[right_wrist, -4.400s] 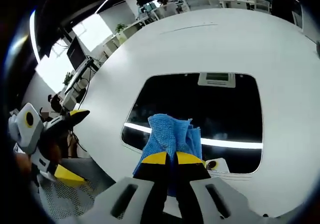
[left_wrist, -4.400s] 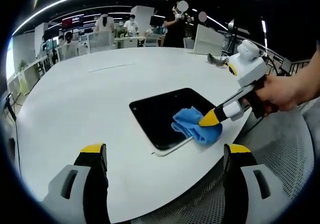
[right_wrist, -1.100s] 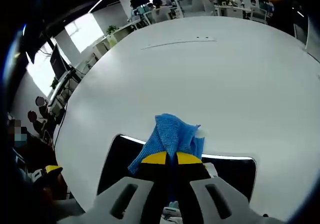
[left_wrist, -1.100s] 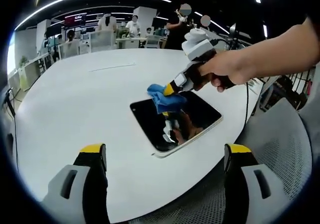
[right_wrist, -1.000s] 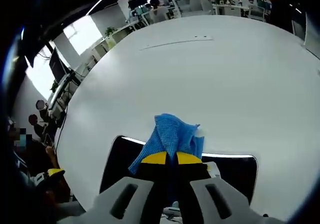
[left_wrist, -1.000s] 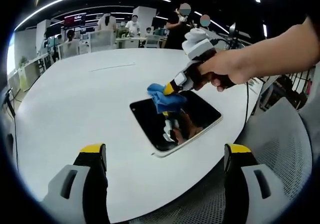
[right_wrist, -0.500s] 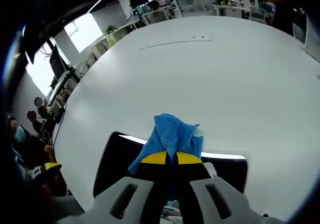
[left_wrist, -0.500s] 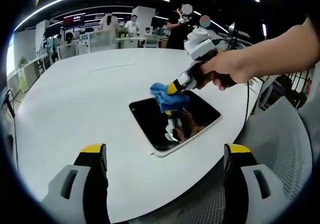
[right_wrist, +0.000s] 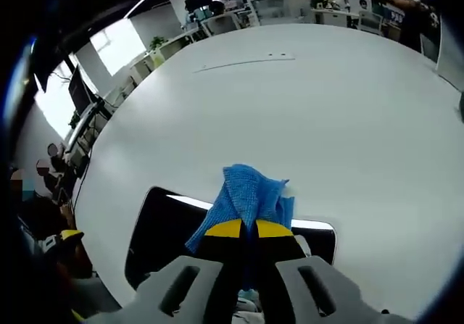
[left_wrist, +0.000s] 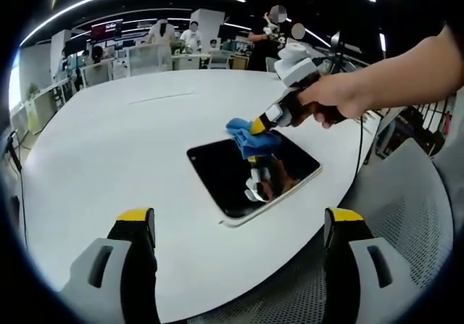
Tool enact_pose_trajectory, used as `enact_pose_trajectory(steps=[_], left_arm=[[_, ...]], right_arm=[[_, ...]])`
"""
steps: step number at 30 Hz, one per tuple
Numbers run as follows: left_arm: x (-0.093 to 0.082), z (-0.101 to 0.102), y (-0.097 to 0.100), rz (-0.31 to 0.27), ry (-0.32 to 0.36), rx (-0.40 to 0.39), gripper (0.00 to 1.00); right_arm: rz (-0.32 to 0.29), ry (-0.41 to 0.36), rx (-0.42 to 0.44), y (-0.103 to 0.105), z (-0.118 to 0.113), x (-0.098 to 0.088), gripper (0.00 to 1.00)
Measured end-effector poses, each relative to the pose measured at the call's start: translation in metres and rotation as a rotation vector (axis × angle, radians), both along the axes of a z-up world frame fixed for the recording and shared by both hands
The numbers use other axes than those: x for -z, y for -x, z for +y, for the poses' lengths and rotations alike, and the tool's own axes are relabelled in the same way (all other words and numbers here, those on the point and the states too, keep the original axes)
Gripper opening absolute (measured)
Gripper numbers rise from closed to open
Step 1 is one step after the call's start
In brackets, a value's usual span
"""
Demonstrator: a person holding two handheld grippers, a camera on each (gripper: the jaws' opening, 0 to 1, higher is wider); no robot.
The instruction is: Wipe the mirror surface with the cleaning cloth until all visible marks leave the cleaned area.
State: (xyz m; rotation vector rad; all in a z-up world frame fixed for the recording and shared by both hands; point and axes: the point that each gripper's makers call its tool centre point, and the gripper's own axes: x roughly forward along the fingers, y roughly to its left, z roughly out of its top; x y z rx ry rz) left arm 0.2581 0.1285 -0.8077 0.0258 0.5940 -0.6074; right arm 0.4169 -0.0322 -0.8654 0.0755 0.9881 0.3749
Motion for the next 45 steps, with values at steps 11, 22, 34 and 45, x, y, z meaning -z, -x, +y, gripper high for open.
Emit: enact_pose_trajectory(steps=[11,22,34,45], left_arm=[[0.001,0.000,0.001,0.005,-0.001,0.002,0.96],[0.000,0.001,-0.001,-0.006,-0.001,-0.001,0.97],[-0.002,0.001,-0.002,-0.015,0.002,-0.007,0.98],[-0.002,0.002,-0.003,-0.018,0.004,-0.015,0.99]], right_arm=[[-0.006,0.024,0.001,-0.001,-0.017,0.001,0.00],[-0.008,0.017,0.030,0.000,-0.019,0.000,0.00],[-0.023,-0.028,0.096,0.020,-0.024,0.001,0.00],[-0.035,-0.040,0.104,0.042,-0.021,0.000,0.00]])
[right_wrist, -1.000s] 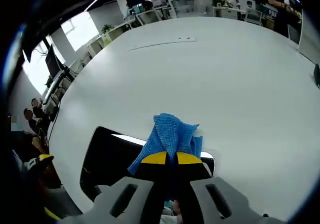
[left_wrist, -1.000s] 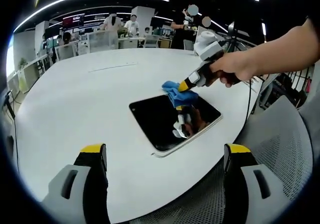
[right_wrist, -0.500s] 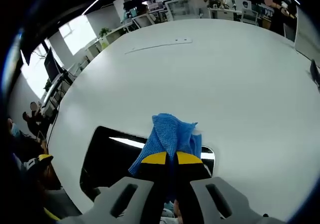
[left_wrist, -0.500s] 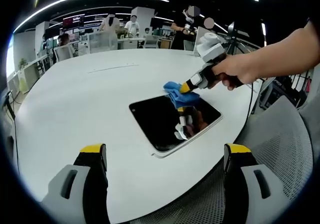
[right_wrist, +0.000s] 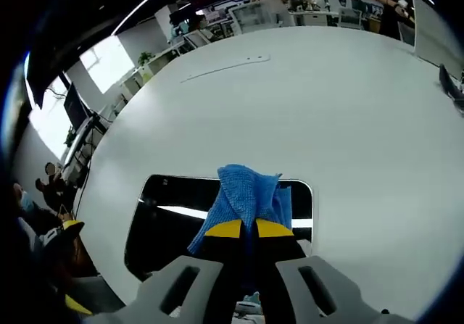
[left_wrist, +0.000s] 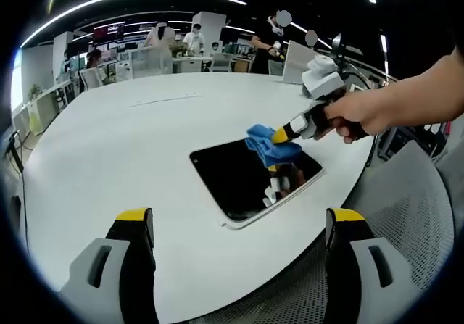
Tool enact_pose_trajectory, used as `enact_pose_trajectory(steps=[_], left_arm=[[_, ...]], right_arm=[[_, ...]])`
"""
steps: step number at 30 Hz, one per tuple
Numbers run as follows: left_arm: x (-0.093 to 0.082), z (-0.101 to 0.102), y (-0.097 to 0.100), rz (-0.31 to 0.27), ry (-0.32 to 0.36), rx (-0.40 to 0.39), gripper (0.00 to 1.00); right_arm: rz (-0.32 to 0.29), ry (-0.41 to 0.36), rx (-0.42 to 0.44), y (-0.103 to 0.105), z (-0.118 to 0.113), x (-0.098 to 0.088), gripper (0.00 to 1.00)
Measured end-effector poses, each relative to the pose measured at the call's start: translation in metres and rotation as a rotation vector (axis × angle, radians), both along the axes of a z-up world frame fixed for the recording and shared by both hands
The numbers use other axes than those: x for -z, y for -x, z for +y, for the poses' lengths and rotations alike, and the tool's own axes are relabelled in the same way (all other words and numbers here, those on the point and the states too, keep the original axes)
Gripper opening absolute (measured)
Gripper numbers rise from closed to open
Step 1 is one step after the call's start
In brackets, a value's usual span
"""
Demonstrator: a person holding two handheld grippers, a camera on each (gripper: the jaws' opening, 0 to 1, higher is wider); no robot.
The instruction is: Wipe the mirror surface with the cleaning cloth until all visible marks leave the cleaned area.
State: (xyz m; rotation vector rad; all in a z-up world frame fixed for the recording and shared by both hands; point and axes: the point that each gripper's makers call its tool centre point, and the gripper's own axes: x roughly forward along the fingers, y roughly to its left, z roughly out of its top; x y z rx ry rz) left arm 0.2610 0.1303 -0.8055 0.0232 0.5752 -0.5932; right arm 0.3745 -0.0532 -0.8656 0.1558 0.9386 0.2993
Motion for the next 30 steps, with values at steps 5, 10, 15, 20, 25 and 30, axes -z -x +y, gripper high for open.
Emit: enact_pose_trajectory(steps=[5,10,15,20,25,30], left_arm=[[0.000,0.000,0.000,-0.002,-0.001,-0.002,0.99],[0.000,0.000,0.000,0.000,0.000,-0.002,0.98],[0.001,0.001,0.000,0.000,-0.004,-0.003,0.98],[0.000,0.001,0.000,0.000,-0.007,-0.004,0.98],[0.000,0.005,-0.002,-0.009,-0.018,-0.021,0.99],[-0.002,0.007,-0.004,-0.016,-0.015,-0.043,0.99]], right_arm=[[-0.005,-0.004,0.001,0.011,0.001,0.000,0.00],[-0.015,-0.007,0.003,0.024,0.002,0.000,0.00],[-0.020,-0.018,0.002,0.035,0.002,0.000,0.00],[-0.015,-0.020,-0.006,0.045,0.002,-0.001,0.00],[-0.013,-0.015,-0.020,0.052,0.002,0.000,0.00],[-0.009,-0.015,-0.029,0.059,0.001,-0.001,0.00]])
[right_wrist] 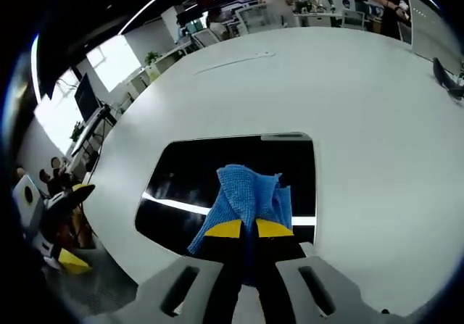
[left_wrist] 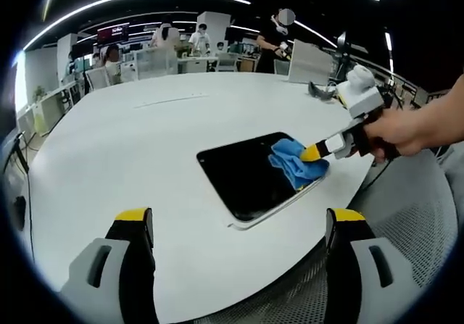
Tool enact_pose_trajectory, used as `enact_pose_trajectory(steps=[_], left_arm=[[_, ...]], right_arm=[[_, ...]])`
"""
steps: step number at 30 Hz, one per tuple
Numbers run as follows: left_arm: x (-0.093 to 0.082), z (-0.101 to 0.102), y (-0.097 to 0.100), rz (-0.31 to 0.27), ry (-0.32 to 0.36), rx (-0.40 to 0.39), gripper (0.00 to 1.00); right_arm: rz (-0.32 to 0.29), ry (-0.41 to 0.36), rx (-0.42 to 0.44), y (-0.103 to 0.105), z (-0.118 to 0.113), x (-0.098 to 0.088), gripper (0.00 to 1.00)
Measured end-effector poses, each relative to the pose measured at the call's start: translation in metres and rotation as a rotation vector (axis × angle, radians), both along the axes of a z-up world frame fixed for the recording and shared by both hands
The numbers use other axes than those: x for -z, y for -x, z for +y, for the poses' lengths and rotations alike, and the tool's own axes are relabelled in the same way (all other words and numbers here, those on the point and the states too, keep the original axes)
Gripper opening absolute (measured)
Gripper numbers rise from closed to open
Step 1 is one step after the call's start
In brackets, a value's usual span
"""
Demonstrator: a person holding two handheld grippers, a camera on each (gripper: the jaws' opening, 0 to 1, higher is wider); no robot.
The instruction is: Wipe the mirror surface with the cleaning cloth until all visible marks leave the cleaned area.
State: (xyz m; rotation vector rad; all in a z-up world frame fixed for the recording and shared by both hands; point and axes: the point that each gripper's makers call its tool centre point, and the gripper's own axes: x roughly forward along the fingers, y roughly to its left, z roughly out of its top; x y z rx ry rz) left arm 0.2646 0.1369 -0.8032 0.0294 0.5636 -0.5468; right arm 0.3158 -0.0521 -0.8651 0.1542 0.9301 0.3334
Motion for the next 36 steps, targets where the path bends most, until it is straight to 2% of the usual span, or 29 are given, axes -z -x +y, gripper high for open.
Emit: enact_pose_trajectory(steps=[17,36], left_arm=[[-0.002,-0.006,0.003,0.006,0.020,0.022,0.99],[-0.006,-0.009,0.004,0.015,0.055,0.025,0.99]], right_arm=[[0.013,-0.010,-0.004,0.019,-0.002,0.000,0.00],[0.034,-0.020,-0.010,0.022,-0.002,0.000,0.00]])
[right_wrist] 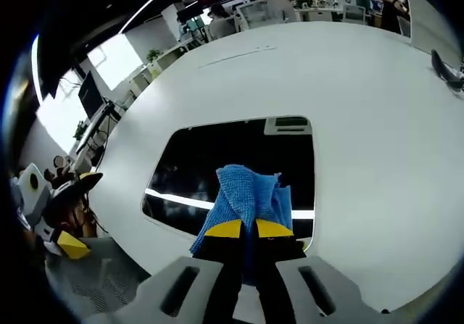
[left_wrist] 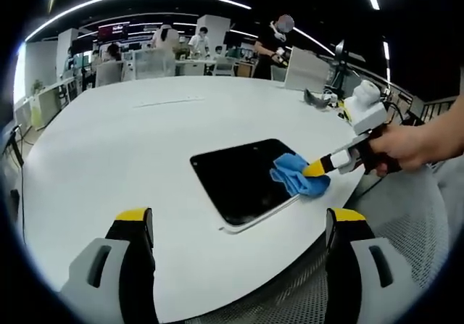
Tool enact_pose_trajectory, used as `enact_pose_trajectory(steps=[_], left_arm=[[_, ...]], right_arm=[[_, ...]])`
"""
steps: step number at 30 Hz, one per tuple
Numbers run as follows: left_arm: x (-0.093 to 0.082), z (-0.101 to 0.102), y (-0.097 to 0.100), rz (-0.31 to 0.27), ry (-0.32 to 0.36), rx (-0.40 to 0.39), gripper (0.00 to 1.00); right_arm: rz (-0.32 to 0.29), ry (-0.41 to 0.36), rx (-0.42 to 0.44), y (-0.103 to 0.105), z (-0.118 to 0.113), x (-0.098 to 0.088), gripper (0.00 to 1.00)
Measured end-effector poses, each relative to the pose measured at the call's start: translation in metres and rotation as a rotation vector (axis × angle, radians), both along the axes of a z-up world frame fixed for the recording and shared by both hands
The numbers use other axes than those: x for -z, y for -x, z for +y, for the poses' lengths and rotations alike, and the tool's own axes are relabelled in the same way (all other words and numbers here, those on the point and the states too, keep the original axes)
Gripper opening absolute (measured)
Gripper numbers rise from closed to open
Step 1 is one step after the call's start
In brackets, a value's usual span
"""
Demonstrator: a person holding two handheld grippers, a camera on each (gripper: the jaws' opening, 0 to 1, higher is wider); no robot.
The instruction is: Wipe the mirror surface with the cleaning cloth until all visible marks leave the cleaned area.
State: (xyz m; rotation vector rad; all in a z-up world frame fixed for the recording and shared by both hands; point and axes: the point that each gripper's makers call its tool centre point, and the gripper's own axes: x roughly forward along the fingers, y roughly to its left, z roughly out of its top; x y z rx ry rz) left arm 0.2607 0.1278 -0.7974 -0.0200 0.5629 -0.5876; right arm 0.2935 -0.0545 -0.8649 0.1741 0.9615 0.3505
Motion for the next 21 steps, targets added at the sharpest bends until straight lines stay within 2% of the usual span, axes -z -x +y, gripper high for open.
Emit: enact_pose_trajectory(steps=[2,6,10,21], left_arm=[[-0.002,-0.002,0.002,0.011,0.009,0.008,0.99],[-0.005,-0.001,0.004,-0.004,-0.015,0.032,0.99],[-0.002,0.004,0.003,0.011,-0.004,0.019,0.99],[0.002,0.003,0.003,0.008,-0.002,0.011,0.99]], right_arm=[[0.004,0.005,-0.003,0.001,-0.001,0.000,0.00],[0.003,0.009,-0.008,0.000,-0.004,0.000,0.00],[0.002,0.012,0.007,0.000,-0.012,0.000,0.00],[-0.002,0.014,0.035,0.001,-0.031,0.001,0.00]])
